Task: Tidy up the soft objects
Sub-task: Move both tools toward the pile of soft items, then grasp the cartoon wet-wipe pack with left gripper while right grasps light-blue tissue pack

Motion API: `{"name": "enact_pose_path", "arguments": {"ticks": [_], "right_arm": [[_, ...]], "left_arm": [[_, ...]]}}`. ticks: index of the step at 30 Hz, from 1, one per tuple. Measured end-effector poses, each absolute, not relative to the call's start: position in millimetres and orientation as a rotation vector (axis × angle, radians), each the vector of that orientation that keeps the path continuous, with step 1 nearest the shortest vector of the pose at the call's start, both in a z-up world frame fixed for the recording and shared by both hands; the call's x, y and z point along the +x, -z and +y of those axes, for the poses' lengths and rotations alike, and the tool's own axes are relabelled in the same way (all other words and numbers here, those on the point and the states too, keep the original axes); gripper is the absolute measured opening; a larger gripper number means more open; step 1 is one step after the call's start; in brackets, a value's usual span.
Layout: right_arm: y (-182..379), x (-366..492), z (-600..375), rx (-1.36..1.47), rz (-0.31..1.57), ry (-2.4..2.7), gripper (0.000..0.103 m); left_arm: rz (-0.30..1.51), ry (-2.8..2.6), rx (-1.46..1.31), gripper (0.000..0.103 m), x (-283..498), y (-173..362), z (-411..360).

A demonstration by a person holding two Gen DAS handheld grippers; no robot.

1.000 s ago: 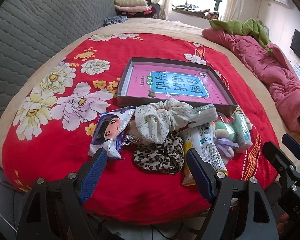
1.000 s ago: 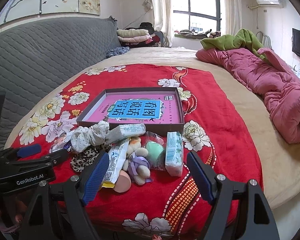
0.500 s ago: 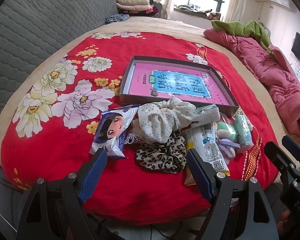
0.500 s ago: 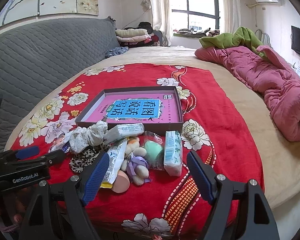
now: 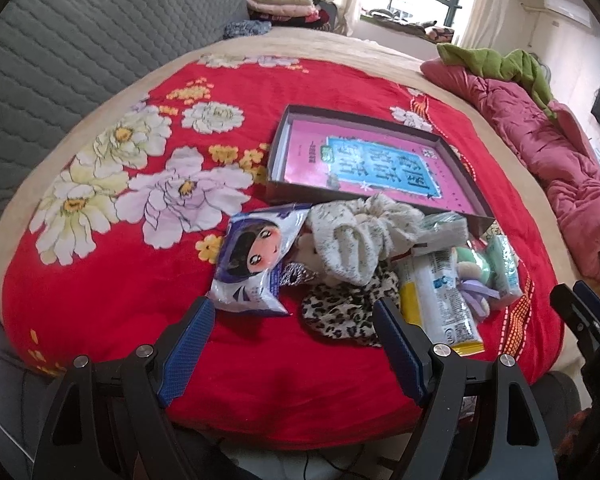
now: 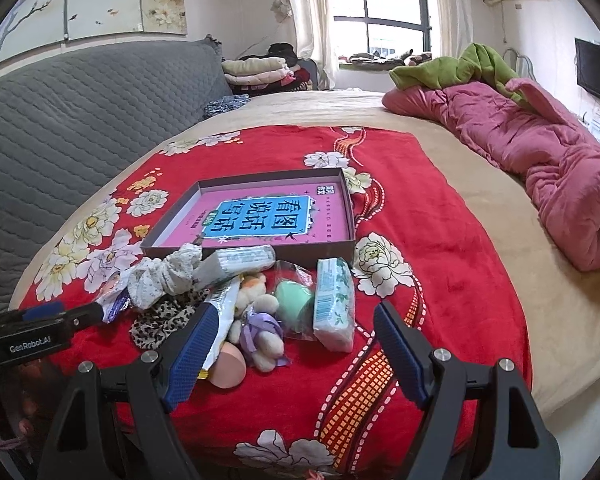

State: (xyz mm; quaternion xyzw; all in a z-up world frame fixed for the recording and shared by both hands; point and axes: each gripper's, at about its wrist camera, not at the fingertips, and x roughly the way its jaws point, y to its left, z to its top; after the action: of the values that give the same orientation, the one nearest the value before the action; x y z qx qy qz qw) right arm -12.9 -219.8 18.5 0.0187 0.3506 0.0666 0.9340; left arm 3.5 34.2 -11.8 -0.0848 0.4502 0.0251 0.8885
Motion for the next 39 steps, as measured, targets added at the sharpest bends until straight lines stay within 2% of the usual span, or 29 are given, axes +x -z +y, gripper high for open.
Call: {"name": "enact_pose_path", "arguments": {"ticks": [19, 29, 39], "right_arm": [[8.4, 11.0, -236.7, 0.091, 0.768, -0.142, 0.079], [29.8, 34.7, -246.2, 0.107, 0.832, -0.123, 0.079], [42.2, 54.2, -250.6, 0.121, 0.841, -0.109, 0.079]], "left_arm": [[1.003, -0.069, -0.255, 0.082, 50.8, 47.7, 75.5], [1.016, -0.044, -0.381, 0.063, 67.8, 65.2, 92.5], [1.0, -0.006, -0.414, 0.049, 78.3, 72.4, 91.2]]}}
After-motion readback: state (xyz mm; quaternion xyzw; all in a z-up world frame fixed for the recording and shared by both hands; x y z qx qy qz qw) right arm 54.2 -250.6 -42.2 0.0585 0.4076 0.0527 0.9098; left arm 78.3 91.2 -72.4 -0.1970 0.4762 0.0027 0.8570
